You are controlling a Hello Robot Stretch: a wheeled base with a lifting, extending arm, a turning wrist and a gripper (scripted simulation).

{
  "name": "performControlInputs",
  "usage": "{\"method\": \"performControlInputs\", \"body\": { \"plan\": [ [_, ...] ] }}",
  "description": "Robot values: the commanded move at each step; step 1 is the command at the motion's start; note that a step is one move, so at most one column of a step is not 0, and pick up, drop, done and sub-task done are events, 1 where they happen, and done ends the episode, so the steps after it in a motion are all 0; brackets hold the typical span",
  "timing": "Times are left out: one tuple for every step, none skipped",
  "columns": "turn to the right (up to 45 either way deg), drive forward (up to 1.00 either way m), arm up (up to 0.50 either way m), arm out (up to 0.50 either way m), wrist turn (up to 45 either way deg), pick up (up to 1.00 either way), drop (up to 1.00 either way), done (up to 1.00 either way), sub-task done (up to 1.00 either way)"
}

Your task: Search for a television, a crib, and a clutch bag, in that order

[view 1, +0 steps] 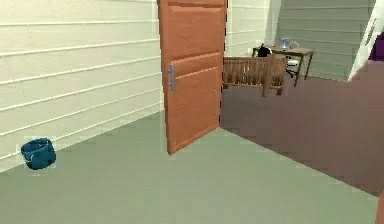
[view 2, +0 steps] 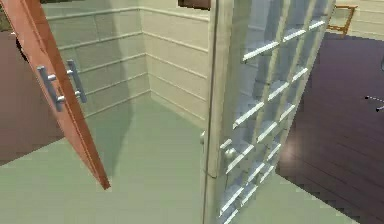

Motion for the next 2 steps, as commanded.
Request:
{"method": "performControlInputs", "body": {
  "plan": [
    [21.0,0.0,0.0,0.0,0.0,0.0,0.0,0.0,0.0],
    [0.0,0.9,0.0,0.0,0.0,0.0,0.0,0.0,0.0]
  ]
}}
